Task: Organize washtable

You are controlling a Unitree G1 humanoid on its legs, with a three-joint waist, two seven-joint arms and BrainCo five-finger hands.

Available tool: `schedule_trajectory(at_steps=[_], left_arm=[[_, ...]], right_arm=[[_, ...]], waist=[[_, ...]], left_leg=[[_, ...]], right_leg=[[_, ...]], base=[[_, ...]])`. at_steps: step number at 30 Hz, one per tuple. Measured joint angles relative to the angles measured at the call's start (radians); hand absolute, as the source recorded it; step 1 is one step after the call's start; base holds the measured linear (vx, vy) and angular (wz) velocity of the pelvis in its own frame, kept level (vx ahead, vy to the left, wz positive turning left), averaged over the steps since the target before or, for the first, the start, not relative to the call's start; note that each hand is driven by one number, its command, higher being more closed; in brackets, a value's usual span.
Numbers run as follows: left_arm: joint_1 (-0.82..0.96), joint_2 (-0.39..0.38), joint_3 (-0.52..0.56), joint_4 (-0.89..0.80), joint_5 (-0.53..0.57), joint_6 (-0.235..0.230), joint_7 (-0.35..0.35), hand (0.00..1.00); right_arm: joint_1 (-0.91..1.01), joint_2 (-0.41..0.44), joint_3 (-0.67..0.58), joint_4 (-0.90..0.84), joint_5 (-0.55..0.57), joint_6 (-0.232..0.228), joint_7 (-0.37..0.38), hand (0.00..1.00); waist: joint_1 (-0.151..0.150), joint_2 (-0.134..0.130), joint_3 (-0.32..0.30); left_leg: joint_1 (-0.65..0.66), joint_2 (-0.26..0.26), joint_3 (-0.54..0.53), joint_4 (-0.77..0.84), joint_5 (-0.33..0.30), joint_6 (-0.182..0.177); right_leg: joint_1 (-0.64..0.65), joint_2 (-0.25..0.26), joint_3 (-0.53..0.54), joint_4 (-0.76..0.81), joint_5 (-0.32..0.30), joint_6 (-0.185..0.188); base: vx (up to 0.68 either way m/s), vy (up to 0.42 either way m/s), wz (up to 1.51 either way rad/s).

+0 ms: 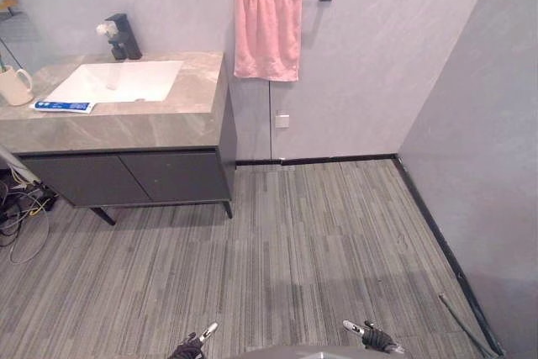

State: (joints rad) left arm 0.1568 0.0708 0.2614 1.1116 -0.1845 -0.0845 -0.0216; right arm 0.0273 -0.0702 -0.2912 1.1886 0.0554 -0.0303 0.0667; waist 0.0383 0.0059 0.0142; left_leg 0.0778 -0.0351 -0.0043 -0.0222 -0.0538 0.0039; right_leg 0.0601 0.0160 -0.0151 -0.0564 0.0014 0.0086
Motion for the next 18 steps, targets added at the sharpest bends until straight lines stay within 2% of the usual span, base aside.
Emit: schedule_trajectory(at_steps=[7, 10, 11, 18], left_arm=[[0.015, 0.003, 0.016, 0.033, 0.018, 0.002, -0.009, 0.00], [0.015, 0.004, 0.015, 0.034, 0.038, 0.003, -0.008, 0.00], [0.015, 0.005, 0.015, 0.038, 0.040, 0.003, -0.008, 0.00], [0.006, 0.015, 0.015, 0.060, 0.044, 0.003, -0.008, 0.00]], right_arm=[[0.002, 0.003, -0.021, 0.000, 0.002, 0.000, 0.001, 0.00], [0.002, 0.004, -0.021, 0.000, 0.001, 0.000, -0.006, 0.00], [0.002, 0.004, -0.021, 0.000, 0.001, 0.000, -0.007, 0.00], [-0.001, 0.012, -0.019, 0.000, 0.001, 0.000, -0.006, 0.00]], waist=[[0.000, -0.004, -0.004], [-0.001, -0.006, -0.005], [-0.001, -0.005, -0.006], [-0.001, -0.016, -0.011]], left_leg=[[0.001, 0.002, -0.002, -0.036, 0.007, -0.011], [0.004, 0.003, -0.002, -0.034, 0.015, -0.007], [0.005, 0.003, -0.002, -0.034, 0.021, 0.003], [0.016, 0.002, -0.003, -0.033, 0.020, 0.004]], right_leg=[[-0.012, -0.006, -0.031, -0.002, 0.001, 0.001], [-0.009, -0.005, -0.032, -0.004, 0.005, 0.012], [-0.008, -0.005, -0.033, -0.003, 0.008, 0.011], [0.001, -0.006, -0.034, 0.001, 0.010, 0.009]], base=[[-0.02, -0.006, 0.01], [0.10, -0.021, -0.01], [0.11, -0.015, -0.02], [0.08, -0.008, -0.02]])
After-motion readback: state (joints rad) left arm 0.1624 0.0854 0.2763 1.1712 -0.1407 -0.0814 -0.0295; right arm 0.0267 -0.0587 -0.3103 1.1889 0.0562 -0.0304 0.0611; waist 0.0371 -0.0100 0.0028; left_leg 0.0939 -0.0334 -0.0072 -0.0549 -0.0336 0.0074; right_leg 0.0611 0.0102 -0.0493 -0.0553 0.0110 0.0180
